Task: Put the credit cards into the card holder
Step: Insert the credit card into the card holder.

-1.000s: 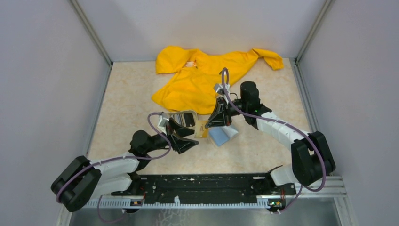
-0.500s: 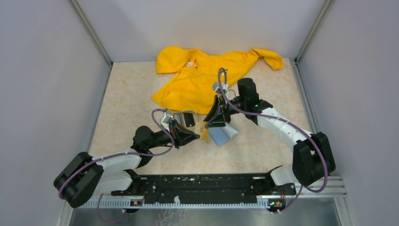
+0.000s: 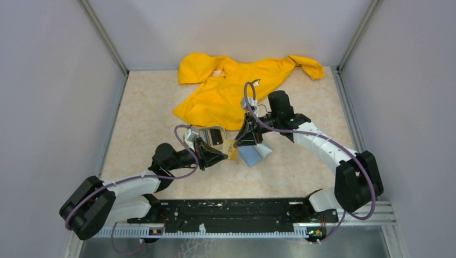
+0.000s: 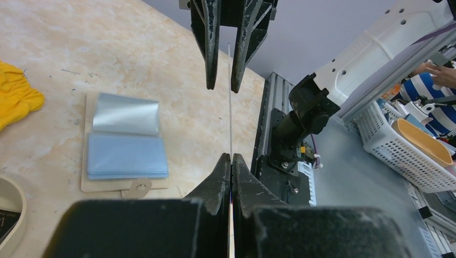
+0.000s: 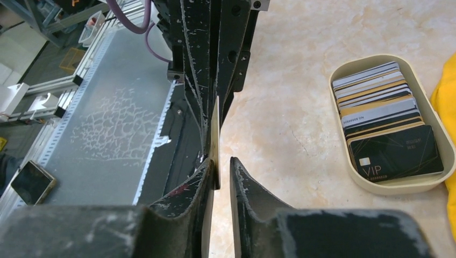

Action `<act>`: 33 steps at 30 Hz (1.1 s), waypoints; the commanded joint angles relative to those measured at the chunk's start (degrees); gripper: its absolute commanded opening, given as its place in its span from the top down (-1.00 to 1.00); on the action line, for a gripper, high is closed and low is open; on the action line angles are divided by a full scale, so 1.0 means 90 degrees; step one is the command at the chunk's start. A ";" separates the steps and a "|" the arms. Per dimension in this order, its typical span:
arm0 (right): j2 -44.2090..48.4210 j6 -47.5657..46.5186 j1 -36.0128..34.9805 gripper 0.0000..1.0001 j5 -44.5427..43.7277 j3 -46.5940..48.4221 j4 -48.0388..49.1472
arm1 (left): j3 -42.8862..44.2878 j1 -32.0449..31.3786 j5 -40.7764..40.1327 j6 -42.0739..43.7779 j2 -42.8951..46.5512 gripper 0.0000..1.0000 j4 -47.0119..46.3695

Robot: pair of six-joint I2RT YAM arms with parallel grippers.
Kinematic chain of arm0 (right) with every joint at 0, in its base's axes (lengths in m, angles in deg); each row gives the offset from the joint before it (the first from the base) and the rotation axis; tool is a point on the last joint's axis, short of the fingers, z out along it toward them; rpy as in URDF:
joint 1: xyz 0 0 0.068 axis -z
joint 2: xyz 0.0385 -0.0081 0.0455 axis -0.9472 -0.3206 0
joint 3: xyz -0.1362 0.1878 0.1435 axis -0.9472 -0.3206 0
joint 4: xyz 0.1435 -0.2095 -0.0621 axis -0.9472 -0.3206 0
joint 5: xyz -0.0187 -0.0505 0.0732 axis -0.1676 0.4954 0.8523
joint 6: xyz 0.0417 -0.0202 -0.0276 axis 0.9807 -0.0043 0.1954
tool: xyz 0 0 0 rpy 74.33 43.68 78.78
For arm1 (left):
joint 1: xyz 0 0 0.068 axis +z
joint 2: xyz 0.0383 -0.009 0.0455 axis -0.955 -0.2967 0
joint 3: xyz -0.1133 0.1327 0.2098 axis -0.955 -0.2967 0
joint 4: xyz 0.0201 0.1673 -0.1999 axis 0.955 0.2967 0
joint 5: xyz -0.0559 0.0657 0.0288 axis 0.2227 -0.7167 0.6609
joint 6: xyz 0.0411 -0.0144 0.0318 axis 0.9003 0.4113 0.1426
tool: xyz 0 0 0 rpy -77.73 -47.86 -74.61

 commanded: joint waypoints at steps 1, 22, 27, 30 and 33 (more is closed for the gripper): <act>-0.0001 -0.0126 -0.0101 0.74 -0.0031 0.0266 0.0048 | 0.0085 -0.0040 0.0003 0.0148 -0.0032 1.00 -0.0019; -0.1218 -0.2515 0.1961 1.00 -0.1614 0.1058 -0.3485 | 0.0541 -0.1204 -0.3195 -0.2006 -0.1112 -0.32 0.2229; -0.1177 -0.2431 0.2121 1.00 -0.1653 0.0828 -0.3321 | 0.1659 -0.2028 -0.5350 -0.2471 -0.1636 -0.48 0.4492; -0.1225 -0.2443 0.2124 1.00 -0.1709 0.0884 -0.3333 | 0.2387 -0.2419 -0.6401 -0.3071 -0.2023 -0.55 0.5837; -0.1221 -0.2396 0.2128 1.00 -0.1719 0.0849 -0.3270 | 0.3380 -0.2677 -0.7126 -0.3858 -0.2679 -0.54 0.7439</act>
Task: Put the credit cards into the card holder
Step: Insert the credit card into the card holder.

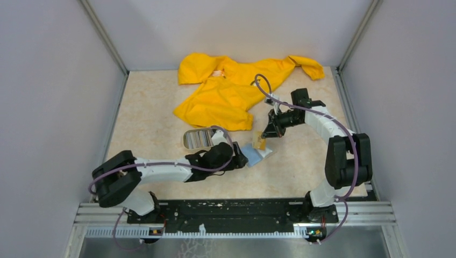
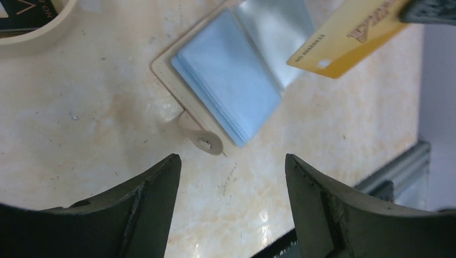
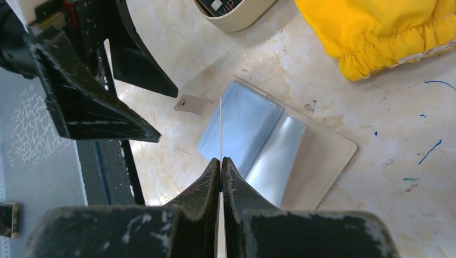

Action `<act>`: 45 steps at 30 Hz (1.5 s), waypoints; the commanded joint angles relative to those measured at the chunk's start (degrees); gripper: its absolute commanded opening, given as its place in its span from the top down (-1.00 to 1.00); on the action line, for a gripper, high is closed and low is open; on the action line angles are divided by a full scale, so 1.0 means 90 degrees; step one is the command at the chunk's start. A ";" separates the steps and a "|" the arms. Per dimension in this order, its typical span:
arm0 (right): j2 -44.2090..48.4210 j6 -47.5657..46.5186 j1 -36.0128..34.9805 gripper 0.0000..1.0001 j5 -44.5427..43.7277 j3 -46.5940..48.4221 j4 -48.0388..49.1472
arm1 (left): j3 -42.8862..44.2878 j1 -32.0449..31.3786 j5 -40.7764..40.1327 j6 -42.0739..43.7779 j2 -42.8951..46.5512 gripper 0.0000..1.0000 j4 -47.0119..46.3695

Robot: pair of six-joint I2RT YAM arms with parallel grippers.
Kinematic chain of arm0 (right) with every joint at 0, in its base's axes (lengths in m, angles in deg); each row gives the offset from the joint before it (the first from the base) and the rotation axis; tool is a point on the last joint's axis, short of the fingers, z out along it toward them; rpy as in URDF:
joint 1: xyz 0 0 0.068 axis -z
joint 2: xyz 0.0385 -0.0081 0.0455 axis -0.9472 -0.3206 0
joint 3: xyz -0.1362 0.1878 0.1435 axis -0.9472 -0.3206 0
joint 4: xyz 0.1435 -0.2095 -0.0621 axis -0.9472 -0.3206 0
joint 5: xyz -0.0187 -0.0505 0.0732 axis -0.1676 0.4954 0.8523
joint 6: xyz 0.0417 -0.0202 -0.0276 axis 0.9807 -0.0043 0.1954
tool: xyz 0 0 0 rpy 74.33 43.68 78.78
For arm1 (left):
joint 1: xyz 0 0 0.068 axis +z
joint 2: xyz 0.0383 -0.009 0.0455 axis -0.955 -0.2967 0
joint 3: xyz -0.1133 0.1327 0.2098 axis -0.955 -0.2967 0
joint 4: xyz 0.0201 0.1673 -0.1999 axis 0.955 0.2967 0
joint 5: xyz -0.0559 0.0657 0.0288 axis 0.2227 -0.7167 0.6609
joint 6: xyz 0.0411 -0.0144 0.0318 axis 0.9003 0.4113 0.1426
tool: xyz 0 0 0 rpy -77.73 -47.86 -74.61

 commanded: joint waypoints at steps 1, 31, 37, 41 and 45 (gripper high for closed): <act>0.0084 -0.0014 -0.0001 1.00 0.0081 0.0026 0.0224 | 0.1349 -0.0321 -0.1762 -0.1229 -0.0902 -0.52 0.2936; -0.0089 -0.0412 0.0089 1.00 0.0612 0.0017 -0.0196 | 0.2636 -0.0389 -0.1939 -0.0097 -0.1779 0.97 0.4678; -0.0921 -0.1604 -0.0043 1.00 0.1397 0.0317 -0.1523 | 0.1450 -0.0379 -0.1912 0.1078 -0.0813 1.00 0.3557; -0.1370 -0.1770 -0.0339 1.00 0.1568 0.0451 -0.1928 | 0.1018 -0.0371 -0.1787 0.1479 -0.0482 1.00 0.2978; -0.0905 -0.0623 -0.0510 1.00 0.1261 0.0104 -0.0839 | 0.0833 -0.0301 -0.1811 0.1508 -0.0327 0.56 0.2829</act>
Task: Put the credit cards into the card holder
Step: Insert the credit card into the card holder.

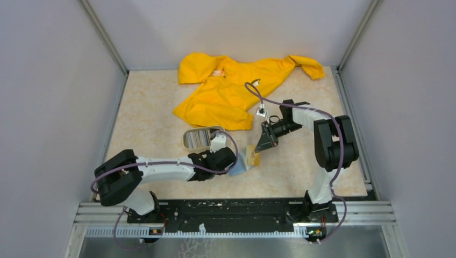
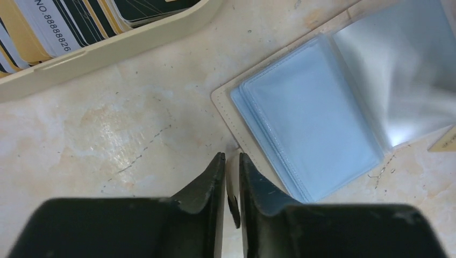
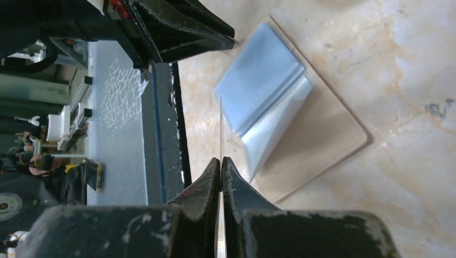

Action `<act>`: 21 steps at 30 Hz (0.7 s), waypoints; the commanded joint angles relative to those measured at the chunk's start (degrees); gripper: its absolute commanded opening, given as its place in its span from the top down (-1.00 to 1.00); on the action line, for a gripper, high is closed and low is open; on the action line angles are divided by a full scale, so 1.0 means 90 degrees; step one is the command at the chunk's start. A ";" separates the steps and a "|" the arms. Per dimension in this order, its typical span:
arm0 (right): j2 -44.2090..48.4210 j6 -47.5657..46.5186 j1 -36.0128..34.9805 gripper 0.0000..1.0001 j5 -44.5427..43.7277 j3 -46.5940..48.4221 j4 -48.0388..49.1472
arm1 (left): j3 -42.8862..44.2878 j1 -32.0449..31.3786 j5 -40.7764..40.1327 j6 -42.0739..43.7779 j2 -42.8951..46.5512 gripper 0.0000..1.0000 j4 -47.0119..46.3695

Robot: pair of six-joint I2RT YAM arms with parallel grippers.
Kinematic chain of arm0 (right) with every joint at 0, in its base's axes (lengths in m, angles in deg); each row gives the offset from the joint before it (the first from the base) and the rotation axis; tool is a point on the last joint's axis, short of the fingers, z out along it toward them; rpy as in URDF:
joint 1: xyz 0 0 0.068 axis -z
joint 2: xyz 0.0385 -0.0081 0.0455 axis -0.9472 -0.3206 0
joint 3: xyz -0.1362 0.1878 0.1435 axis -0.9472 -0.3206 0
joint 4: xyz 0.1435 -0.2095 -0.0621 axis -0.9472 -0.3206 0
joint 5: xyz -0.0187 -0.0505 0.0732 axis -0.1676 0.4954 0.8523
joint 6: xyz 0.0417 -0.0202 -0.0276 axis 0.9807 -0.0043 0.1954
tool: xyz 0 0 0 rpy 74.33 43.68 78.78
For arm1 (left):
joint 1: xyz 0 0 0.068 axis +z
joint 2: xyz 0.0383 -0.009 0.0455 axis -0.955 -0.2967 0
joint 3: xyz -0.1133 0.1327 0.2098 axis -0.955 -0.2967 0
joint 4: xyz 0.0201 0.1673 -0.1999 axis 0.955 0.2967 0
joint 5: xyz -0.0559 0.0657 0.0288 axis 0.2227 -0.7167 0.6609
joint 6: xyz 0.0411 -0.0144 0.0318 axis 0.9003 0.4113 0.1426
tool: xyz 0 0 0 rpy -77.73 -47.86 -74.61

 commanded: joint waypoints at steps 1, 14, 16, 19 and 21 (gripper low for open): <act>0.0793 0.1104 -0.0204 1.00 -0.0066 -0.0202 0.1223 | -0.0181 0.0073 0.0025 0.0354 0.0279 0.44 -0.0543; 0.1883 0.3569 -0.0679 1.00 -0.0903 -0.1458 0.3420 | -0.2192 0.0085 0.2265 0.1296 0.3596 -0.51 -0.3429; 0.1867 0.3868 -0.0688 1.00 -0.0900 -0.1505 0.3669 | -0.2668 0.0085 0.2717 0.0861 0.3780 -0.45 -0.4521; 0.1794 0.4271 -0.0753 1.00 -0.0890 -0.1666 0.3994 | -0.2938 0.0085 0.2913 0.0300 0.3401 -0.06 -0.5410; 0.1735 0.4413 -0.0759 1.00 -0.1020 -0.1706 0.4069 | -0.2759 0.0083 0.2846 0.0201 0.2870 0.22 -0.5360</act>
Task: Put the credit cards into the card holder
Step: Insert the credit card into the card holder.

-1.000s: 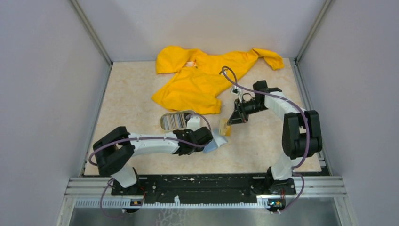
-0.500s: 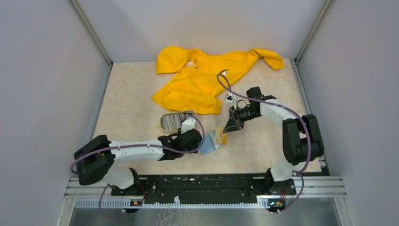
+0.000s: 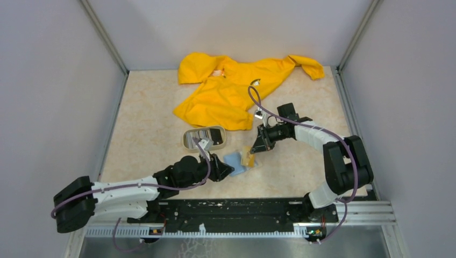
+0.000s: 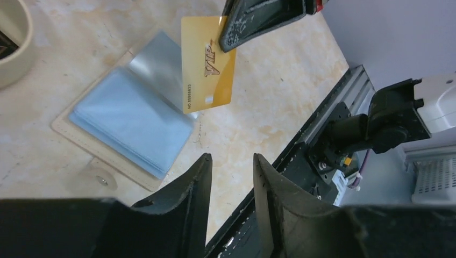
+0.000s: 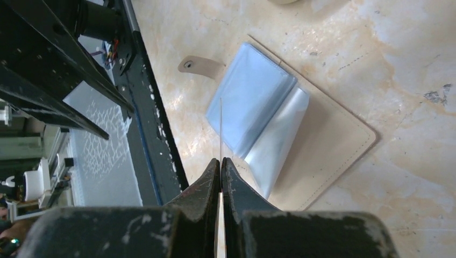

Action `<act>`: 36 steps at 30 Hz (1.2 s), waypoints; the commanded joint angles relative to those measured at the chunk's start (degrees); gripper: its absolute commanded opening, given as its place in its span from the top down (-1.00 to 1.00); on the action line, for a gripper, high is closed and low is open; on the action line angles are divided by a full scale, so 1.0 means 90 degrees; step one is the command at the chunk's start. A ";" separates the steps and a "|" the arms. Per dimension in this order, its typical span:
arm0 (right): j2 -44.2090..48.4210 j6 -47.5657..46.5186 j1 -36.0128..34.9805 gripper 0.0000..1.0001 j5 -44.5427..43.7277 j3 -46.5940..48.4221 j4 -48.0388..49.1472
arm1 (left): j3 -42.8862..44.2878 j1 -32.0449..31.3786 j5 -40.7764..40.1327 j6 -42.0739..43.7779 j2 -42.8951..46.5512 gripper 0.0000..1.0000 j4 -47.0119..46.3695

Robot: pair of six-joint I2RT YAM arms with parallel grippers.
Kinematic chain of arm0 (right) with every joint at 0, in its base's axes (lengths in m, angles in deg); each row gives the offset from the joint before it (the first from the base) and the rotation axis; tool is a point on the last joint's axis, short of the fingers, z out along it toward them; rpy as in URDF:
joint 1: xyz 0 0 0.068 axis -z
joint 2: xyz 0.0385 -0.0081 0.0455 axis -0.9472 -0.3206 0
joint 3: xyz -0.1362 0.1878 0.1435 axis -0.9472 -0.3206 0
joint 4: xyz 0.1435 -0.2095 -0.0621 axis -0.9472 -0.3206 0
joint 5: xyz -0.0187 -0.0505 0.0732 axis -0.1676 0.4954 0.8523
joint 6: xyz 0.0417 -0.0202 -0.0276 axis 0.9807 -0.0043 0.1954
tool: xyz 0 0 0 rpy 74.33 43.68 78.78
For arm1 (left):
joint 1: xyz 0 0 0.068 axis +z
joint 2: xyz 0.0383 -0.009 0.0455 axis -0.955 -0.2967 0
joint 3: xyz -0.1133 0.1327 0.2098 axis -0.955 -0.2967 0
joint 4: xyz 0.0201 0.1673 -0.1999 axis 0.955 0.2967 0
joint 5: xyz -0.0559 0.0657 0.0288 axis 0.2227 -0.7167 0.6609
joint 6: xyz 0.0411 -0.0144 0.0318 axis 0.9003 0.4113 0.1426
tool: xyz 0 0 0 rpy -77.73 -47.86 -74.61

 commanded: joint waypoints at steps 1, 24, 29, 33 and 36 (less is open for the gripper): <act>-0.0045 0.0707 -0.0073 1.00 -0.0147 -0.0062 0.0691 | 0.0183 0.0019 0.0467 -0.0504 -0.1040 0.24 -0.1140; -0.0590 0.1413 -0.0096 1.00 -0.0766 -0.0185 0.0892 | 0.1321 0.0019 -0.1508 -0.0519 -0.3107 0.26 0.1740; -0.0629 0.1569 -0.0098 1.00 -0.0831 -0.0218 0.0953 | 0.1383 0.0019 -0.1606 -0.0399 -0.3167 0.36 0.1826; -0.0645 0.1673 -0.0095 1.00 -0.0960 -0.0213 0.0915 | 0.1465 0.0027 -0.1711 -0.0338 -0.3260 0.56 0.1971; -0.0563 0.1708 -0.0096 1.00 -0.1039 -0.0246 0.0897 | 0.1513 0.0043 -0.1766 -0.0329 -0.3346 0.62 0.2050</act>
